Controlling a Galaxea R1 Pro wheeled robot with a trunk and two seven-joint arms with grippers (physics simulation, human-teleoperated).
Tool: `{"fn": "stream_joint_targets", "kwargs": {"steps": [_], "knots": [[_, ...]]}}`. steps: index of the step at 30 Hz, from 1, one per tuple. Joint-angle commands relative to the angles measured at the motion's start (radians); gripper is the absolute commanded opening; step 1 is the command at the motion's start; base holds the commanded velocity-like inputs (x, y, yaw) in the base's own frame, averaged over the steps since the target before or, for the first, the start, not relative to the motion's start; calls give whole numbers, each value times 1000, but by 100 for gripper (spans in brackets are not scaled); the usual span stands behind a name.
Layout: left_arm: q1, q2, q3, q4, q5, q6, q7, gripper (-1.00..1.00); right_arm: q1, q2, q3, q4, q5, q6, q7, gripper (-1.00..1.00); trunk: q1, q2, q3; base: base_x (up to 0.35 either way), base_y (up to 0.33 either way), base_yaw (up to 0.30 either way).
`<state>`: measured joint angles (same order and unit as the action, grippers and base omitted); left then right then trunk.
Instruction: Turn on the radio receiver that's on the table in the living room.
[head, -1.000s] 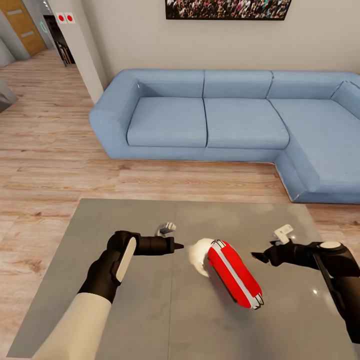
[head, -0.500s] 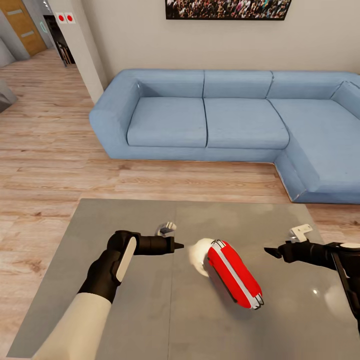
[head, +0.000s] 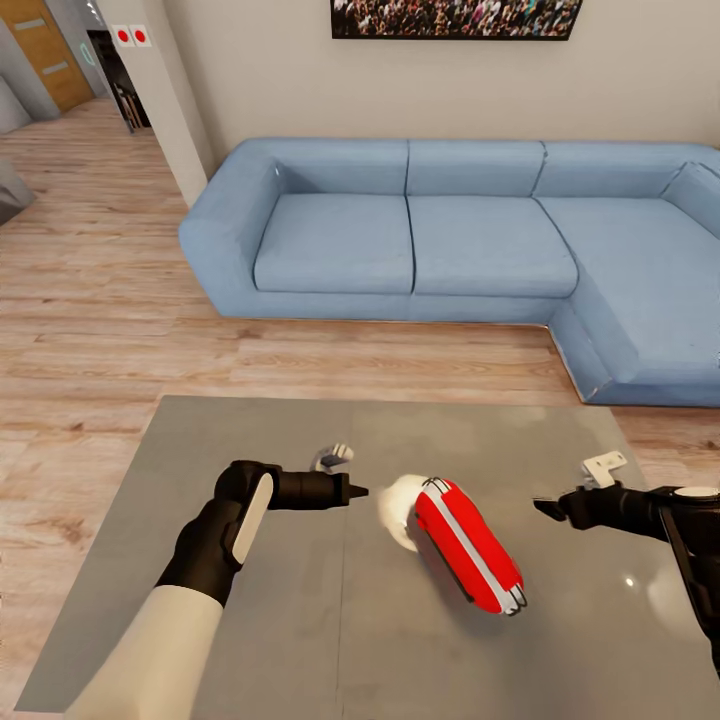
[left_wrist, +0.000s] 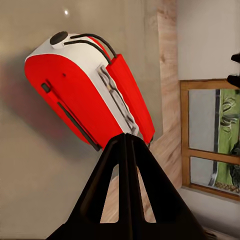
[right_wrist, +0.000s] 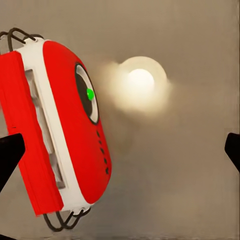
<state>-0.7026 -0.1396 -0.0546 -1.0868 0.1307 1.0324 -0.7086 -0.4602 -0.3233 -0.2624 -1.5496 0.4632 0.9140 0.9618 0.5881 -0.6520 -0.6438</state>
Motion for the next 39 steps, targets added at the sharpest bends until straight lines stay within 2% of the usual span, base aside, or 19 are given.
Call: {"fn": "stream_joint_targets", "kwargs": {"steps": [1, 6, 22, 30, 39], "knots": [[0, 0, 0, 0, 0, 0, 0, -100, 0, 1, 0, 0, 9, 0, 0, 100, 0, 0, 0, -194, 0, 0], [0, 0, -1, -1, 0, 0, 1, -100, 0, 6, 1, 1, 44, 0, 0, 100, 0, 0, 0, -286, 0, 0], [0, 2, 1, -2, -26, 0, -2, -100, 0, 12, 0, 3, 48, 2, 0, 100, 0, 0, 0, -329, 0, 0], [0, 2, 0, -1, -26, 0, 0, -100, 0, 15, 0, 6, 43, -2, -1, 100, 0, 0, 1, -76, 0, 3], [0, 3, 2, -1, -26, 0, 0, -100, 0, 16, -4, 6, 41, -10, -4, 100, 0, 0, 12, -5, 0, 70]]}}
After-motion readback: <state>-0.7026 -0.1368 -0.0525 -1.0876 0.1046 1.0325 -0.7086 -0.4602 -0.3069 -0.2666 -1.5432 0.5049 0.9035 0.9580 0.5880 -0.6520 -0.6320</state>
